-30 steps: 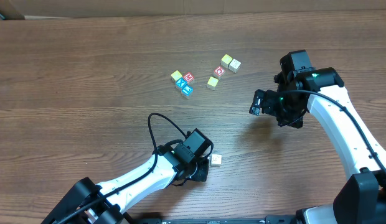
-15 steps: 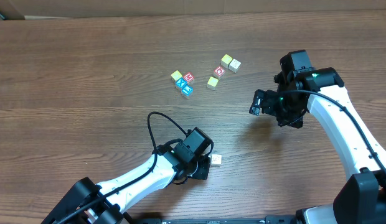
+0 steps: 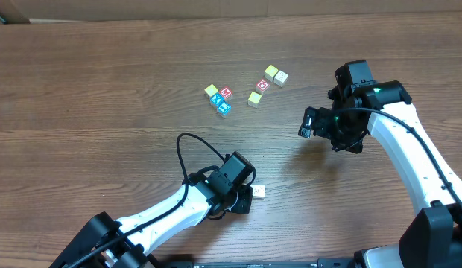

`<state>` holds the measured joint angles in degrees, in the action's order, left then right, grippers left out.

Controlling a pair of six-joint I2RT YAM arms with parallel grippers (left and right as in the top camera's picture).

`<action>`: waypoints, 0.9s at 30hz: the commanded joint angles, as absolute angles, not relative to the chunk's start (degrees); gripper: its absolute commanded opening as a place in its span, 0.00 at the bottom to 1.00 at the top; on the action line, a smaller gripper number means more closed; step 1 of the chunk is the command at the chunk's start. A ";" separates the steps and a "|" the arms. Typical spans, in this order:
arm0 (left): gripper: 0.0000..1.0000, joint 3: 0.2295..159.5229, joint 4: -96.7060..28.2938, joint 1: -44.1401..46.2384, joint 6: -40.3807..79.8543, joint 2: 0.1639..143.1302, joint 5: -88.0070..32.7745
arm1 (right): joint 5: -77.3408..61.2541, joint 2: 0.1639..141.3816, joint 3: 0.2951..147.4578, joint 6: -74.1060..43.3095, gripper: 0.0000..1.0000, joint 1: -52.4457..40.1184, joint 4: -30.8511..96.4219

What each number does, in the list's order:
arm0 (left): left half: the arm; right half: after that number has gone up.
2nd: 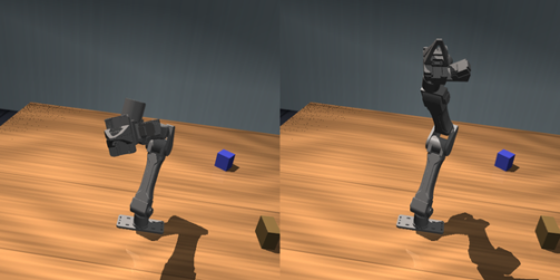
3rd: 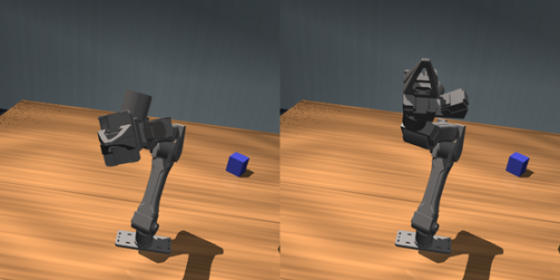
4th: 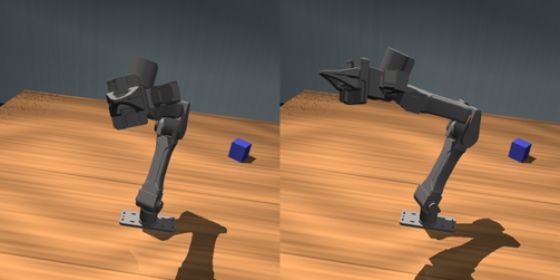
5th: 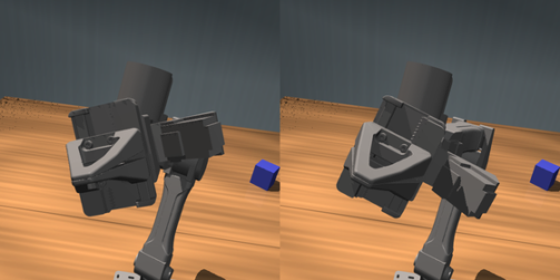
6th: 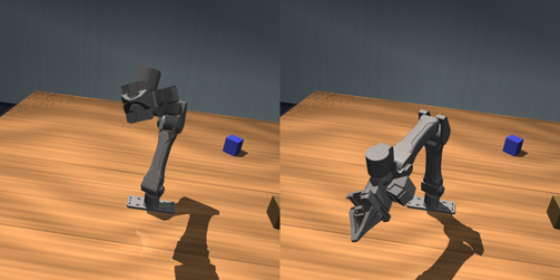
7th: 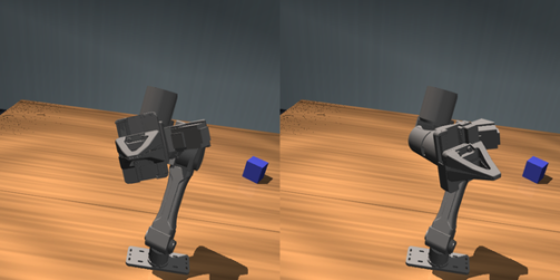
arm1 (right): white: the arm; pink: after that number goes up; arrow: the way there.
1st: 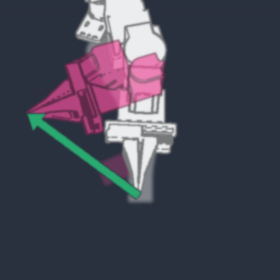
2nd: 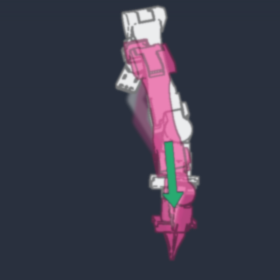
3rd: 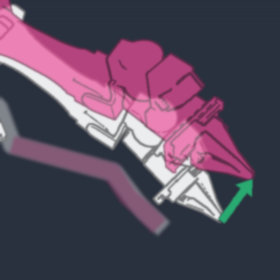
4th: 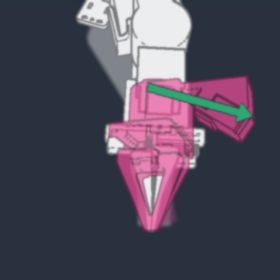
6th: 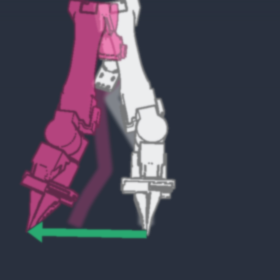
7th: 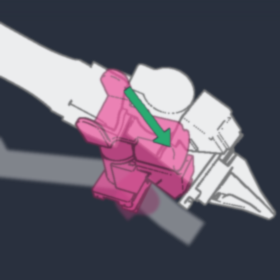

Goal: Flip 5 blocks
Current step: 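Lower the M block against the left side of the fish block, then open the left gripper and move it back to the cluster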

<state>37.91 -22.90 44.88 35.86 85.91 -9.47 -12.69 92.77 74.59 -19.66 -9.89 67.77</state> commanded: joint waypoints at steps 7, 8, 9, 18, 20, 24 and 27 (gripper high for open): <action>0.13 37.76 -21.85 44.53 35.79 86.50 -10.15 | -12.99 92.38 75.35 -19.46 1.00 -9.89 67.64; 0.13 37.76 -21.85 44.53 35.81 86.50 -10.17 | -12.99 92.38 75.35 -19.46 1.00 -9.89 67.64; 0.13 37.76 -21.85 44.56 35.83 86.50 -10.17 | -12.99 92.38 75.35 -19.46 1.00 -9.89 67.64; 0.11 37.76 -21.78 44.56 36.01 86.50 -11.75 | -12.99 92.36 75.35 -19.46 1.00 -9.89 67.64; 0.10 37.76 -21.78 44.56 36.01 86.50 -11.73 | -12.99 92.38 75.35 -19.46 1.00 -9.89 67.64; 0.05 37.76 -21.91 44.56 36.01 86.50 -11.90 | -12.99 92.38 75.35 -19.44 1.00 -9.89 67.68; 0.04 37.76 -22.68 44.53 36.42 86.46 -11.86 | -12.99 92.38 75.35 -19.44 1.00 -9.89 67.79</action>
<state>37.91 -22.28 44.88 36.03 85.91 -11.18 -12.69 92.77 74.59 -19.64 -9.89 67.77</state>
